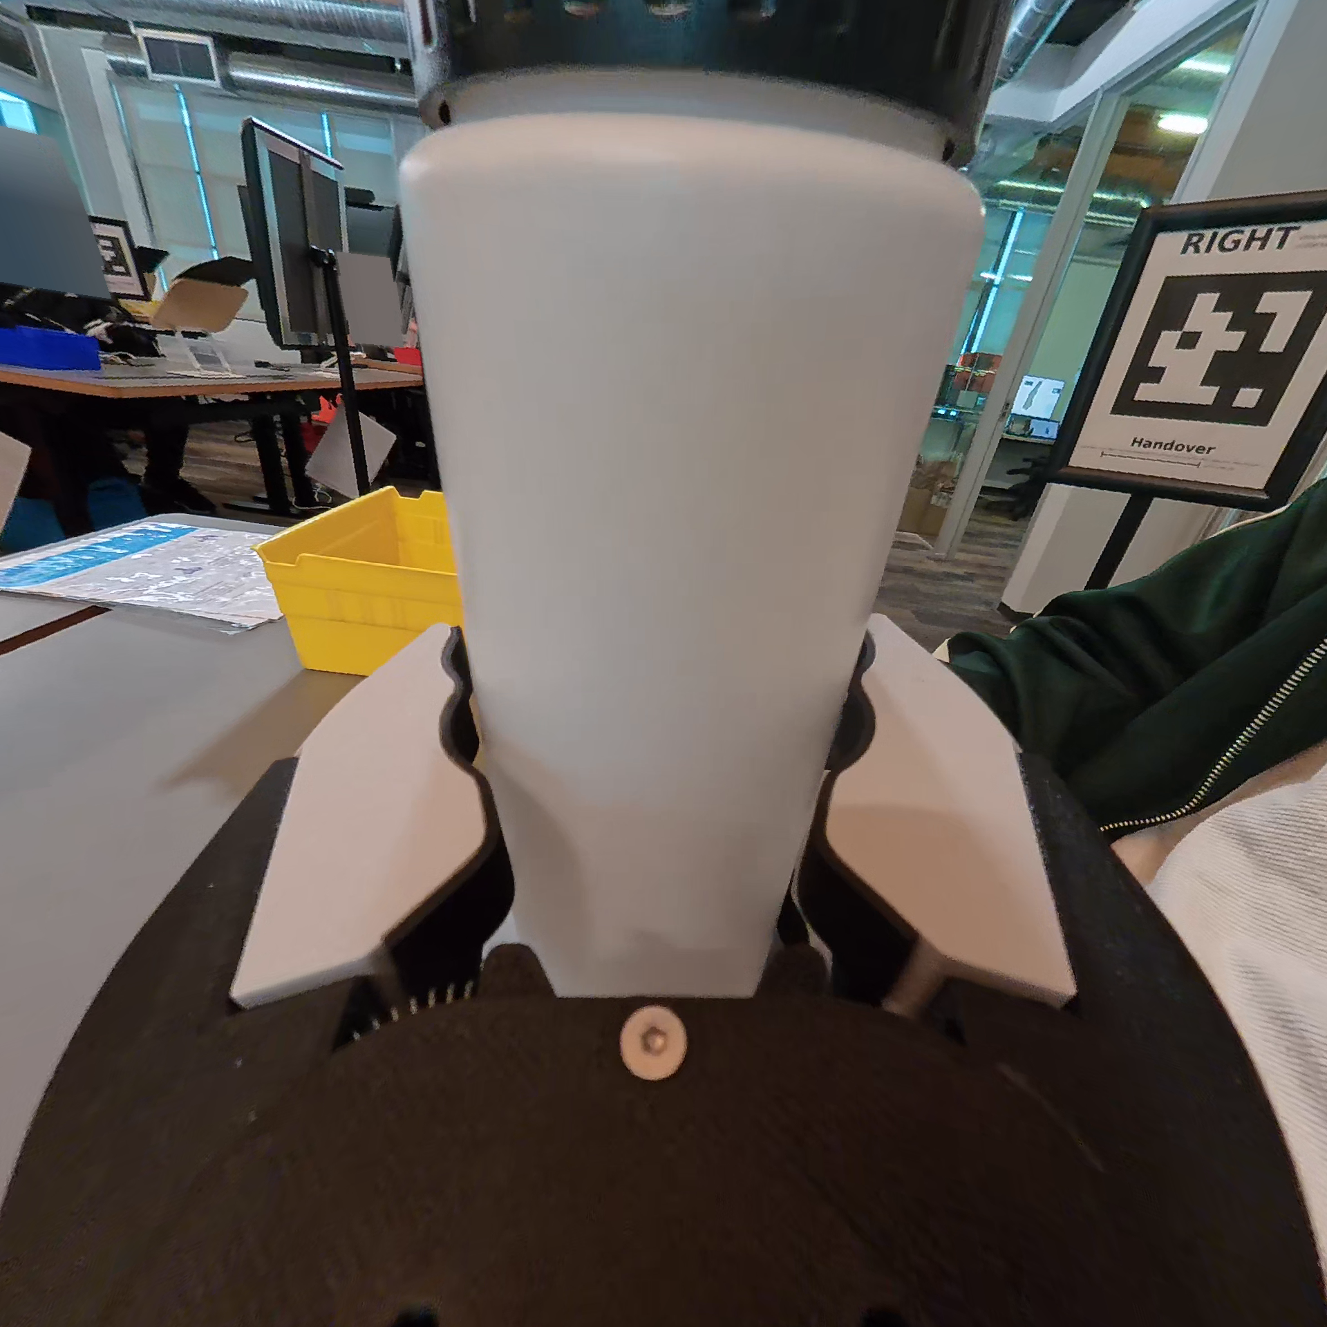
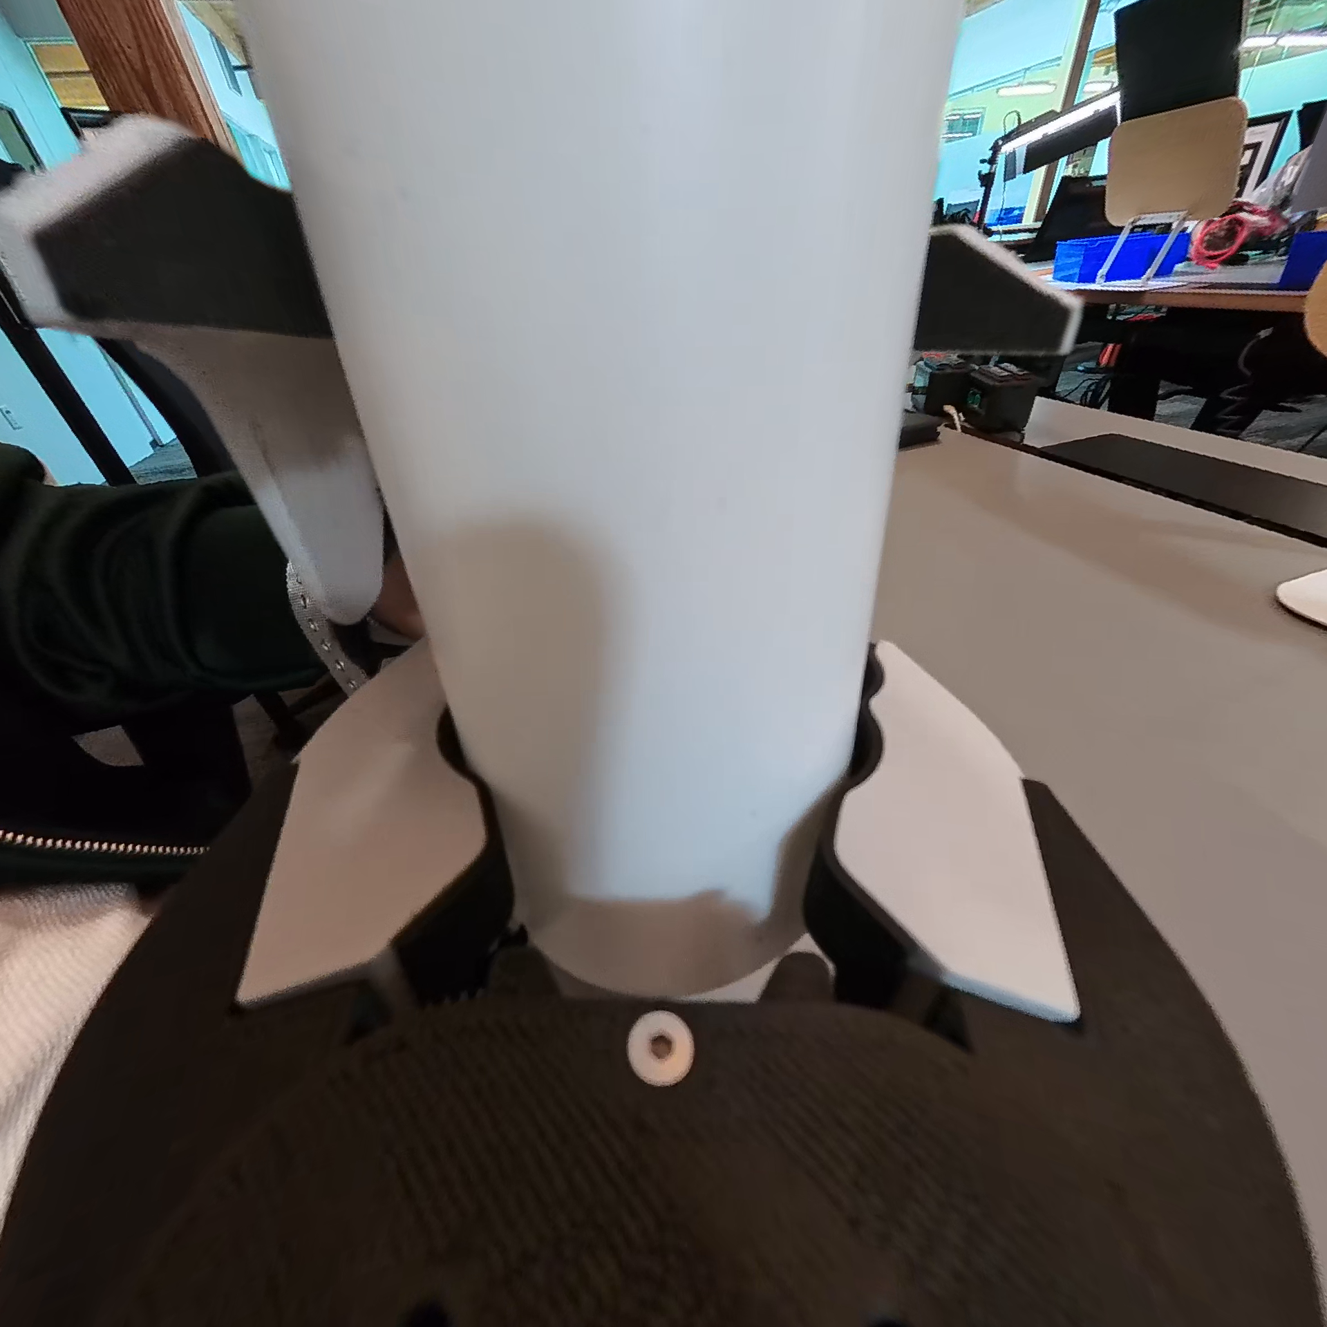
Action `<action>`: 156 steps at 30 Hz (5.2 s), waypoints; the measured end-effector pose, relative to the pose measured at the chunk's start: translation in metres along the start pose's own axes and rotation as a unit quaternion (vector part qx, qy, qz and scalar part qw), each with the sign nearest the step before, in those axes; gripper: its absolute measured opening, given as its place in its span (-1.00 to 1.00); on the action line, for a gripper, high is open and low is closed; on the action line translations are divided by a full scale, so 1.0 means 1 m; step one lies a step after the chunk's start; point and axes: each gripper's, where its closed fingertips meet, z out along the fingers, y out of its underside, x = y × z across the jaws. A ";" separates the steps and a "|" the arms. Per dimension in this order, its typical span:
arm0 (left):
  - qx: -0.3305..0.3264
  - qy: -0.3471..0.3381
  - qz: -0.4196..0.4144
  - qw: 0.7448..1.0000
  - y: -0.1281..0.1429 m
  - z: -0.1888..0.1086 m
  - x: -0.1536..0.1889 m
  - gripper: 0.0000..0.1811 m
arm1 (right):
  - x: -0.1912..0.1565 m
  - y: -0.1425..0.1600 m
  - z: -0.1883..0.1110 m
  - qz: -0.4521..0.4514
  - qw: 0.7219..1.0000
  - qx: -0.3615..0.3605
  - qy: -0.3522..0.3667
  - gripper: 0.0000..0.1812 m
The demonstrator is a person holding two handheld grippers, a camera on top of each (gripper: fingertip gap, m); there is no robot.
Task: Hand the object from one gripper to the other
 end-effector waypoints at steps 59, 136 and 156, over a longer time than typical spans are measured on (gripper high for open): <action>0.029 -0.007 -0.016 0.999 0.025 0.011 -0.003 0.06 | -0.004 -0.135 -0.065 -0.022 0.992 0.121 -0.016 -0.11; -0.087 -0.070 0.037 0.993 -0.081 -0.039 0.024 -0.74 | -0.021 -0.027 0.001 -0.023 0.999 0.043 0.011 0.06; -0.074 -0.088 0.099 0.988 -0.079 -0.030 0.019 0.11 | -0.002 -0.046 -0.021 0.016 0.996 0.085 0.019 -0.03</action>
